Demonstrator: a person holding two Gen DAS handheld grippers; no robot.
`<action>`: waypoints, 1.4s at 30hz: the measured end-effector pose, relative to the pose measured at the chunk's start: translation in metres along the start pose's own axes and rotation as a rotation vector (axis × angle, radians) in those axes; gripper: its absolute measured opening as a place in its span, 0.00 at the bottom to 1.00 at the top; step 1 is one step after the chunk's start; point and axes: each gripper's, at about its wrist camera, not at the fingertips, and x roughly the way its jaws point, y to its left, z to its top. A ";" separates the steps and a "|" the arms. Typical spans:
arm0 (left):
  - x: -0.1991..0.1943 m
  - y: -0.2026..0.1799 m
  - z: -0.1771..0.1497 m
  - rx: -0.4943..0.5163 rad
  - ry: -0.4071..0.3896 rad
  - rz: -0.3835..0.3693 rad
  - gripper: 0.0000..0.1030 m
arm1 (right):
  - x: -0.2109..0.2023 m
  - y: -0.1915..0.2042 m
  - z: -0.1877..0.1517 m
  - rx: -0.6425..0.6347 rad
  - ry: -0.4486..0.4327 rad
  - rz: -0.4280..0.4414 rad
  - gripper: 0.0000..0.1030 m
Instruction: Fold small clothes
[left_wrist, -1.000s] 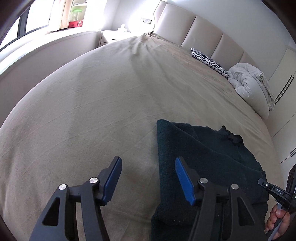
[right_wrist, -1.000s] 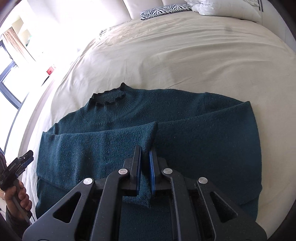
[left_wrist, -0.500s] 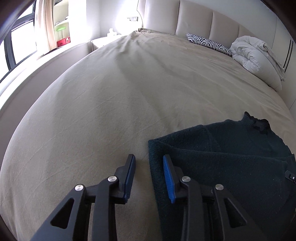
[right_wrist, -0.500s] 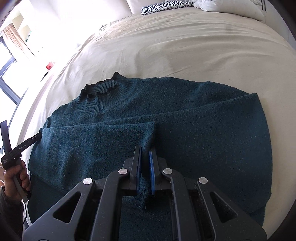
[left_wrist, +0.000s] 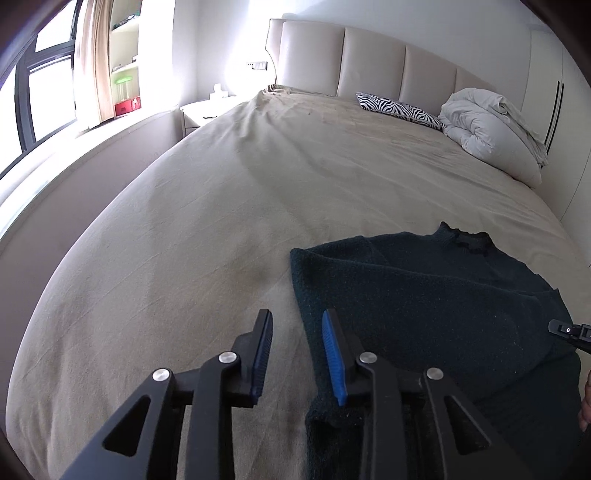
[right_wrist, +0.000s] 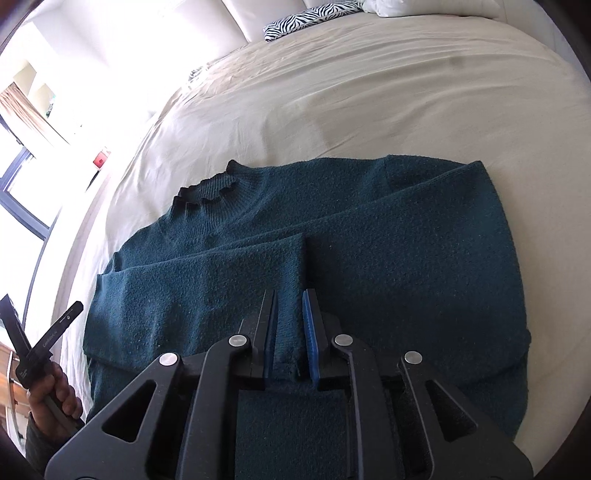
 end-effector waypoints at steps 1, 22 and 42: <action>0.003 -0.007 -0.005 0.043 0.014 0.028 0.30 | 0.001 0.004 -0.004 -0.010 0.011 -0.006 0.13; -0.081 0.038 -0.077 -0.080 0.024 -0.055 0.60 | -0.107 -0.012 -0.056 -0.060 -0.245 -0.040 0.46; -0.177 0.020 -0.244 -0.087 0.340 -0.298 0.54 | -0.228 -0.063 -0.226 -0.034 -0.170 0.063 0.72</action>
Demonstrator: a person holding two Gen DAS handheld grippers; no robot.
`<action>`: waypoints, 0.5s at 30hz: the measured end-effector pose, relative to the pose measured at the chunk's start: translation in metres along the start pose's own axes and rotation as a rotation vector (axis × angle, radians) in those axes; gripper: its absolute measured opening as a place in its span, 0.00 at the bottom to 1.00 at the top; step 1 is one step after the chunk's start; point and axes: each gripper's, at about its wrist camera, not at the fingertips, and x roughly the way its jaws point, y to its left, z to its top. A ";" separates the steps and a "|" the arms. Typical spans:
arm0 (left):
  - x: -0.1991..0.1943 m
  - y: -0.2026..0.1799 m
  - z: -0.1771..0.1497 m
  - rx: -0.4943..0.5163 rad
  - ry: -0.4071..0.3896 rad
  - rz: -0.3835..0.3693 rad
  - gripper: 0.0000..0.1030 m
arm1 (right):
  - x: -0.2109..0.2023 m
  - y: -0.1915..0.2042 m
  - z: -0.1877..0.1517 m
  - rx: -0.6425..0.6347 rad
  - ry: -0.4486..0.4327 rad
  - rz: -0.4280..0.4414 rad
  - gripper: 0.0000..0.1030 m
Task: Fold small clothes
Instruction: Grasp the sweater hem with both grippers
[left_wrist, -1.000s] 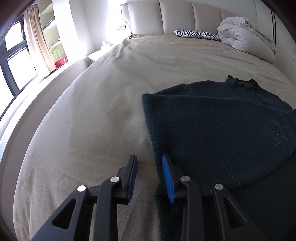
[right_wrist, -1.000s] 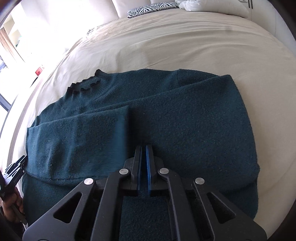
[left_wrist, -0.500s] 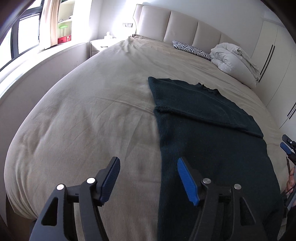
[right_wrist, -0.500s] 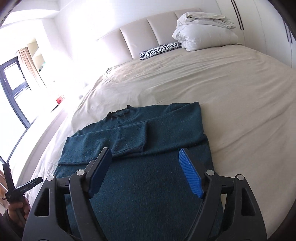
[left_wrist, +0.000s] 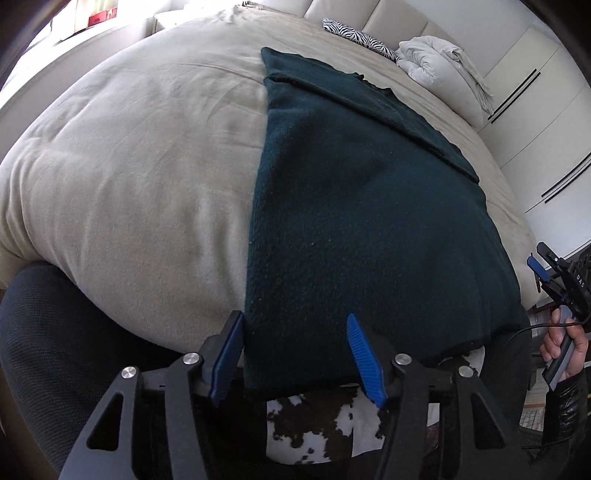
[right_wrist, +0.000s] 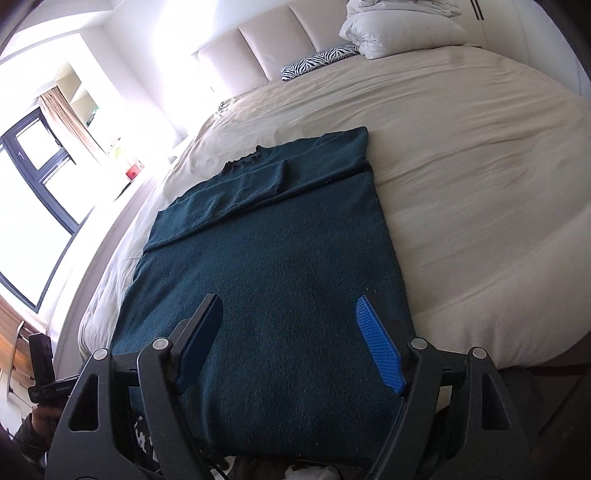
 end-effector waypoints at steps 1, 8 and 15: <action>0.000 0.002 0.000 -0.004 0.003 -0.001 0.51 | -0.003 -0.001 -0.003 0.001 0.009 0.001 0.70; 0.001 0.019 -0.002 -0.060 0.053 -0.020 0.43 | -0.024 -0.022 -0.019 0.022 0.087 -0.045 0.67; 0.003 0.032 0.001 -0.099 0.079 -0.050 0.46 | -0.032 -0.069 -0.034 0.182 0.212 -0.083 0.67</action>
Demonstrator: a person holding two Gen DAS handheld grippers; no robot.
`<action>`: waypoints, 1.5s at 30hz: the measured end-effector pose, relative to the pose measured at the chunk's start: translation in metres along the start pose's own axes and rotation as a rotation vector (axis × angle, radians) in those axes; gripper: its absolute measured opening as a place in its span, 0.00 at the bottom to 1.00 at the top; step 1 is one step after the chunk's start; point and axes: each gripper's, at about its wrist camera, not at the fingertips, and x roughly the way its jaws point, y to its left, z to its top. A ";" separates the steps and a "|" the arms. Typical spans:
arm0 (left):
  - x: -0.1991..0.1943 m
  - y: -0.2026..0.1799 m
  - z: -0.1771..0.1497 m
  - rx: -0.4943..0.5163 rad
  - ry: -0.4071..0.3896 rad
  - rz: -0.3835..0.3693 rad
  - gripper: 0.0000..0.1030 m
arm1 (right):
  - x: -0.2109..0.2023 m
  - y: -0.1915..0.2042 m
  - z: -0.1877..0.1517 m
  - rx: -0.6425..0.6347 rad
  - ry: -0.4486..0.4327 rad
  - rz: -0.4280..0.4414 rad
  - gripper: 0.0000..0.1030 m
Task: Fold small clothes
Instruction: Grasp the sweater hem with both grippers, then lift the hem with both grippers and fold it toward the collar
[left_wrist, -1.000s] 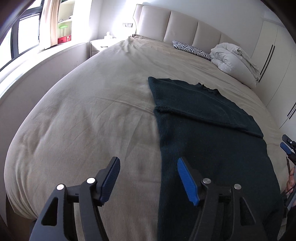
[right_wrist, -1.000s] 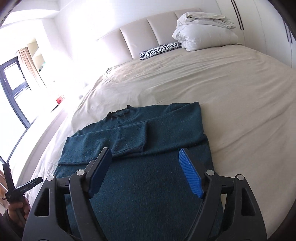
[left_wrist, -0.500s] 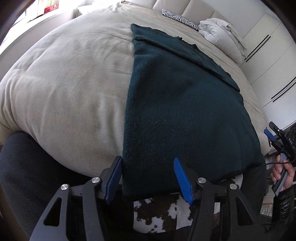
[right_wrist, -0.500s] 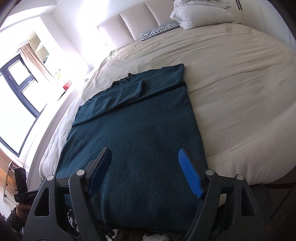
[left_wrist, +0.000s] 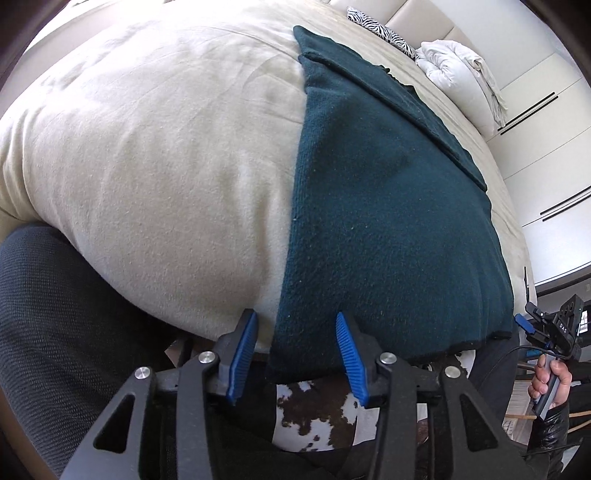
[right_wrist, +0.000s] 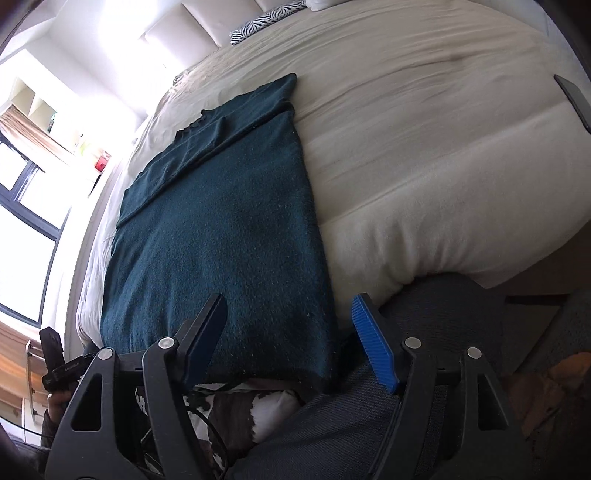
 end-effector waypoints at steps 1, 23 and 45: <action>0.001 -0.001 0.000 0.004 0.006 0.003 0.46 | 0.004 -0.007 -0.001 0.024 0.033 0.002 0.66; 0.000 0.000 0.001 0.023 0.060 -0.016 0.07 | 0.048 -0.008 -0.012 -0.006 0.257 -0.060 0.16; -0.083 -0.012 0.058 -0.102 -0.208 -0.421 0.04 | -0.020 0.019 0.050 0.136 -0.073 0.425 0.06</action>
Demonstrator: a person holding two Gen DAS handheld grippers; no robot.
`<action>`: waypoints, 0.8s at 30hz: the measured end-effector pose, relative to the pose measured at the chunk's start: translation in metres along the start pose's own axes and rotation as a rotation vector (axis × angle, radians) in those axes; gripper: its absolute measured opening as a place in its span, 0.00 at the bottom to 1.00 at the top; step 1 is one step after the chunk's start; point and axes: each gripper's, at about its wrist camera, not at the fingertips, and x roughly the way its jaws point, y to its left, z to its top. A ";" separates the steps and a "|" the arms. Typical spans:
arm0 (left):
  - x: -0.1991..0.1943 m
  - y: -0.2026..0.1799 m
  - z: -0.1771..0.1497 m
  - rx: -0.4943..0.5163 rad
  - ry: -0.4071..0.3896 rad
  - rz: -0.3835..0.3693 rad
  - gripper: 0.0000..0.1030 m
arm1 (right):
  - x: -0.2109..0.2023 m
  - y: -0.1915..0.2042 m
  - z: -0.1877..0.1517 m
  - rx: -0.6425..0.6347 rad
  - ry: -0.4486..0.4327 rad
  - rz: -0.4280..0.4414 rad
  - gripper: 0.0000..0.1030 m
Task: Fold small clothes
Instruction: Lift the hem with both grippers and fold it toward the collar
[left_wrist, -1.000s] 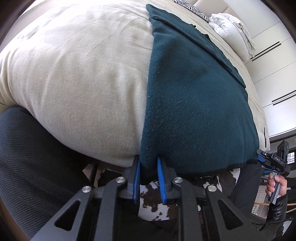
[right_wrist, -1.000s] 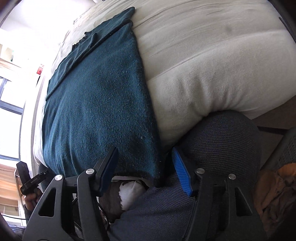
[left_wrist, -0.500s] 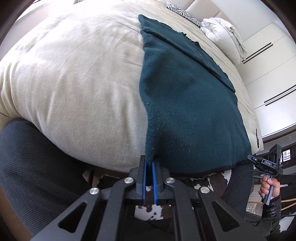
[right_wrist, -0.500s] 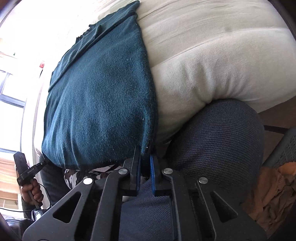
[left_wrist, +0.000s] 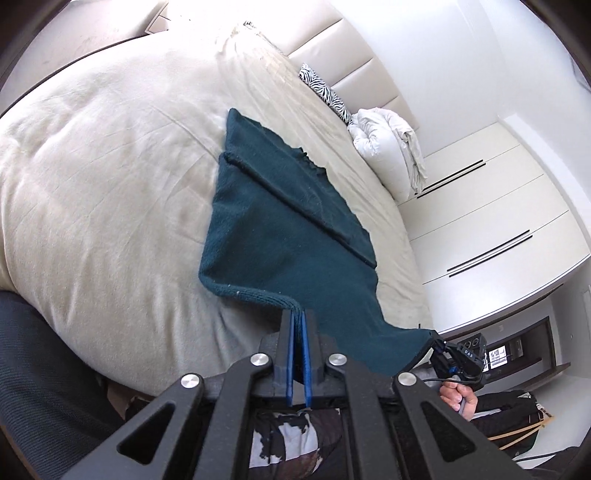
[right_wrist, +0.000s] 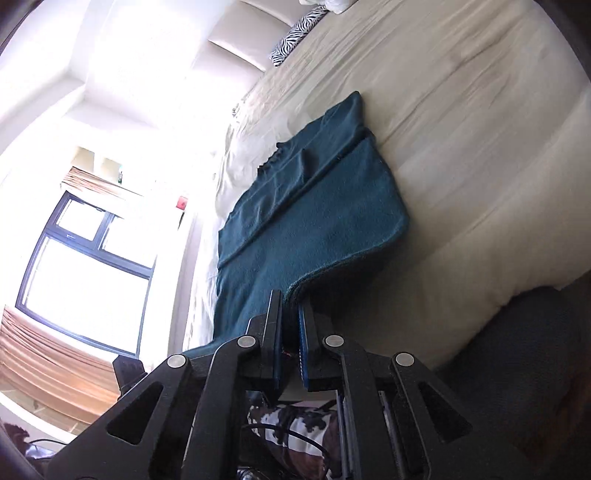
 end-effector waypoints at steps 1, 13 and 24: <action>0.000 -0.002 0.009 -0.007 -0.012 -0.015 0.04 | 0.002 0.003 0.007 0.005 -0.013 0.012 0.06; 0.041 -0.027 0.119 -0.009 -0.124 -0.047 0.04 | 0.044 0.026 0.112 0.020 -0.139 0.061 0.06; 0.130 -0.002 0.237 -0.074 -0.153 0.013 0.04 | 0.122 0.019 0.224 0.054 -0.201 0.003 0.06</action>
